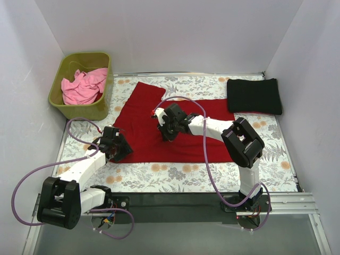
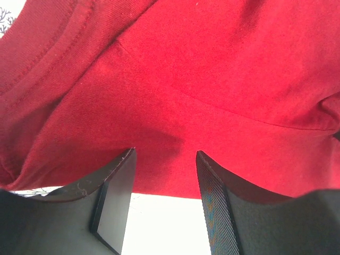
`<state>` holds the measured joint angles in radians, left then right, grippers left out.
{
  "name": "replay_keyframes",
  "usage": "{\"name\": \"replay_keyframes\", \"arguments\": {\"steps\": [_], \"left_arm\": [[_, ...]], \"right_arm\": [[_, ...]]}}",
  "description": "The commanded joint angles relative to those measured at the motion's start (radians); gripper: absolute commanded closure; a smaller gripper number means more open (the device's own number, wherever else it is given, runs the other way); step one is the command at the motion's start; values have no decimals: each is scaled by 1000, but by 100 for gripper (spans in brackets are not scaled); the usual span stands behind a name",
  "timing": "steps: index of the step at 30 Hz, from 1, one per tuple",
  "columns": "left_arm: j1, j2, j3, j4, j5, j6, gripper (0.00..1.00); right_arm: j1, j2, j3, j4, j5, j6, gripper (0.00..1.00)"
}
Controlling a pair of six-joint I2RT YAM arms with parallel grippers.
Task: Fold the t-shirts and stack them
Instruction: Fold the tshirt
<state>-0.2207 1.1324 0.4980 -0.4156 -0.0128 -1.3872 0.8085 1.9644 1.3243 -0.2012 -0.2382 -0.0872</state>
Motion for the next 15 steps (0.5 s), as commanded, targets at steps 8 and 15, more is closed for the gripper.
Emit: {"name": "replay_keyframes", "arguments": {"steps": [8,15], "left_arm": [[-2,-26,19,-35,-58,7,49],[-2,-94,79,-83,-139,31,40]], "right_arm": [[-9,-44,53,-13,69,10,77],[30,-189,-37,-75,131,138,66]]}}
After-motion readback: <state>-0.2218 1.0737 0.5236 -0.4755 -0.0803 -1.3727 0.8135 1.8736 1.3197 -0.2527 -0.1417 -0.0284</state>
